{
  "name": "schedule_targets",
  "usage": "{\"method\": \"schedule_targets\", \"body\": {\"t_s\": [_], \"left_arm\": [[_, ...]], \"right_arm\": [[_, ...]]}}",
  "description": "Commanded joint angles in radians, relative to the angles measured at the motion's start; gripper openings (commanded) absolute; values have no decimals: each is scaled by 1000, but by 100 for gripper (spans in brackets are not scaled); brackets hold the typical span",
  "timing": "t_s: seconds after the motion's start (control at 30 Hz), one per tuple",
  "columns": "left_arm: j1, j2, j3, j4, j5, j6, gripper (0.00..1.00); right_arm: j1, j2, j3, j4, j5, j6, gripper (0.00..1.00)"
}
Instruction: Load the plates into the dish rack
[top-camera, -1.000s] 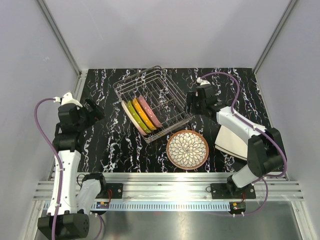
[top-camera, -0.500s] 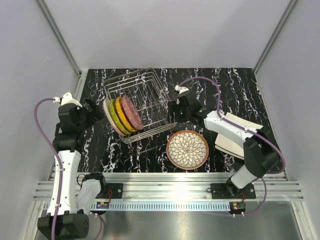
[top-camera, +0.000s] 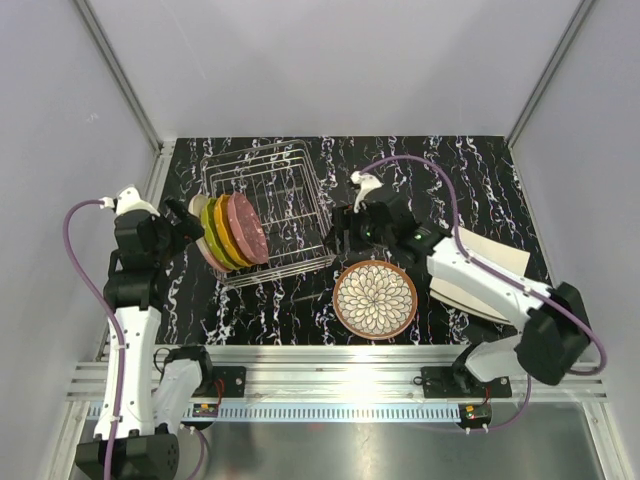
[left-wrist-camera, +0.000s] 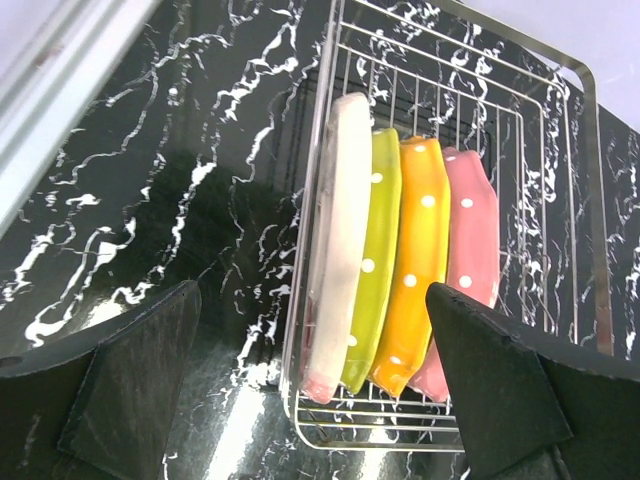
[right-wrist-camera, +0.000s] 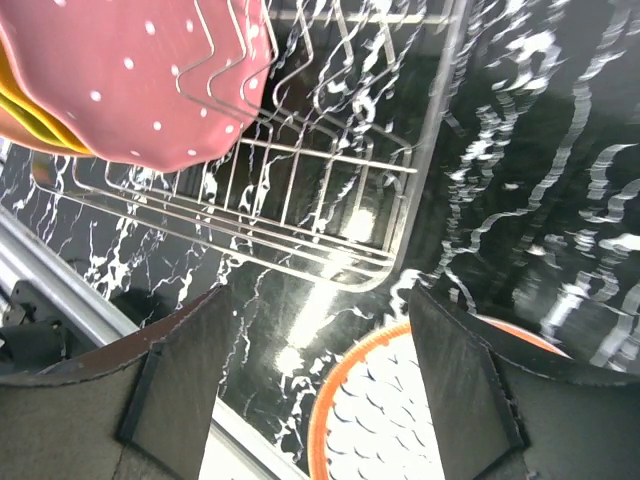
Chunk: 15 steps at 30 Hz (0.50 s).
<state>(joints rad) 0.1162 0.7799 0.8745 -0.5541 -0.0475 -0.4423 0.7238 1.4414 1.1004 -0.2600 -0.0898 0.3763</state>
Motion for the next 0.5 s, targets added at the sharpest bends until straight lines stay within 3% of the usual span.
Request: {"method": "schedule_targets", "body": {"t_s": [0.0,0.27,0.47], "left_arm": [[-1,-28,3,20,-60,17,99],[5,-39,8,17,-65,20,99],[11,-48,4,17,-57,20,99]], "right_arm": [[0,-137,-46,-57,84,-36,79],[29,-390,-207,-180,164,7,62],[126,-426,-281,-200,113,58,57]]}}
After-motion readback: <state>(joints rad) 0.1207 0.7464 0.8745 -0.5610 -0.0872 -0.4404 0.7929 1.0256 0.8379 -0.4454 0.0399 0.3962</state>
